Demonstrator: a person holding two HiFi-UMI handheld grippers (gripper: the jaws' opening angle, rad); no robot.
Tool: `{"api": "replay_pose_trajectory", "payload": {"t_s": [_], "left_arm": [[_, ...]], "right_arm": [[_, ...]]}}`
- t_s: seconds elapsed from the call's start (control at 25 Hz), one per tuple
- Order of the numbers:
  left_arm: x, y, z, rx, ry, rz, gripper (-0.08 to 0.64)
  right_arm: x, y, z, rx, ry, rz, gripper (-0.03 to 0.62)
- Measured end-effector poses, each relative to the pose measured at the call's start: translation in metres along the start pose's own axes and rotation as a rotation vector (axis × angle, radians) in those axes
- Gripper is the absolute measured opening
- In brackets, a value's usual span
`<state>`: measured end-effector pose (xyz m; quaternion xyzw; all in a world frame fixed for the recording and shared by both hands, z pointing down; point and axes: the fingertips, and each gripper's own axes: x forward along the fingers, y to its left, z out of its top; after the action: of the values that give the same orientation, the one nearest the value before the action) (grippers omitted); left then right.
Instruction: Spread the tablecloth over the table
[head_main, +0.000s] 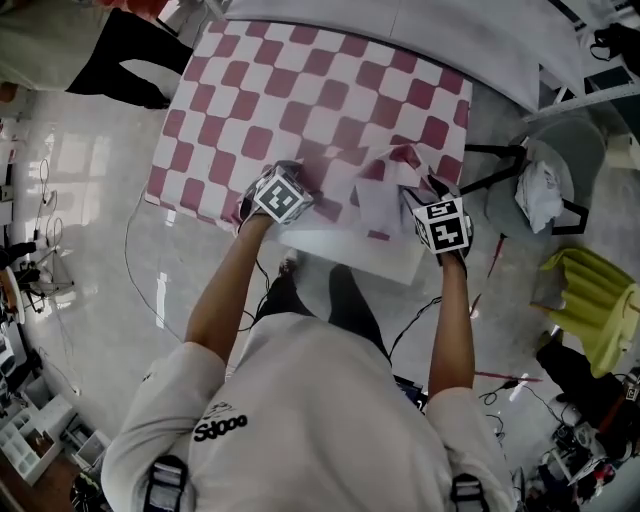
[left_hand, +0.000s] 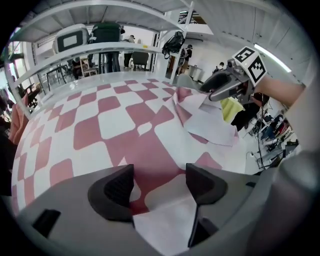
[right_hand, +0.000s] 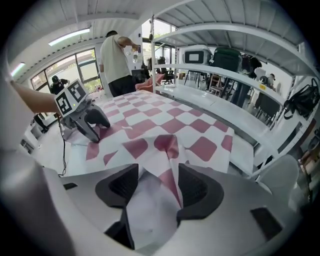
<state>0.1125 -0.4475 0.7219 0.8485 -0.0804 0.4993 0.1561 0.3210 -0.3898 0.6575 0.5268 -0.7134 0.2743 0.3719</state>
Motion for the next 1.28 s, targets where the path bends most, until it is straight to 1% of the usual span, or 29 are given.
{"api": "replay_pose_trajectory", "payload": {"t_s": [0.12, 0.16, 0.2, 0.32, 0.36, 0.4, 0.44, 0.56, 0.72, 0.84, 1.0, 1.28], "left_arm": [[0.004, 0.004, -0.004, -0.023, 0.009, 0.025, 0.322], [0.002, 0.005, -0.005, -0.029, 0.016, 0.028, 0.304], [0.001, 0.005, -0.005, -0.034, 0.023, 0.026, 0.282], [-0.002, 0.001, -0.004, -0.059, 0.039, -0.002, 0.184], [-0.003, -0.001, -0.004, -0.071, 0.039, -0.010, 0.127], [-0.004, -0.003, -0.003, -0.083, 0.037, -0.012, 0.080], [-0.005, -0.006, -0.002, -0.091, 0.034, -0.010, 0.051], [-0.009, -0.013, 0.000, -0.113, 0.022, -0.010, 0.037], [-0.019, -0.020, 0.005, -0.193, -0.057, -0.027, 0.034], [-0.034, -0.027, 0.008, -0.236, -0.128, -0.027, 0.034], [-0.055, -0.045, 0.012, -0.269, -0.221, -0.036, 0.034], [-0.100, -0.088, 0.020, -0.261, -0.371, -0.069, 0.034]], "right_arm": [[0.008, -0.002, -0.006, -0.017, 0.010, 0.011, 0.244], [0.010, -0.003, -0.007, -0.021, 0.010, 0.012, 0.227], [0.011, -0.004, -0.009, -0.022, 0.009, 0.011, 0.196], [0.012, -0.011, -0.014, -0.018, 0.004, 0.000, 0.098], [0.013, -0.013, -0.015, -0.018, 0.002, 0.001, 0.048], [0.012, -0.014, -0.016, -0.018, 0.001, 0.010, 0.028], [0.012, -0.013, -0.016, -0.017, 0.002, 0.024, 0.025], [0.008, -0.012, -0.016, -0.010, -0.005, 0.064, 0.023], [-0.003, -0.014, -0.014, 0.002, -0.039, 0.072, 0.023], [-0.019, -0.013, -0.011, 0.022, -0.088, 0.056, 0.023], [-0.050, -0.010, -0.015, 0.047, -0.163, 0.014, 0.023], [-0.109, 0.011, -0.037, 0.095, -0.276, -0.071, 0.023]]}}
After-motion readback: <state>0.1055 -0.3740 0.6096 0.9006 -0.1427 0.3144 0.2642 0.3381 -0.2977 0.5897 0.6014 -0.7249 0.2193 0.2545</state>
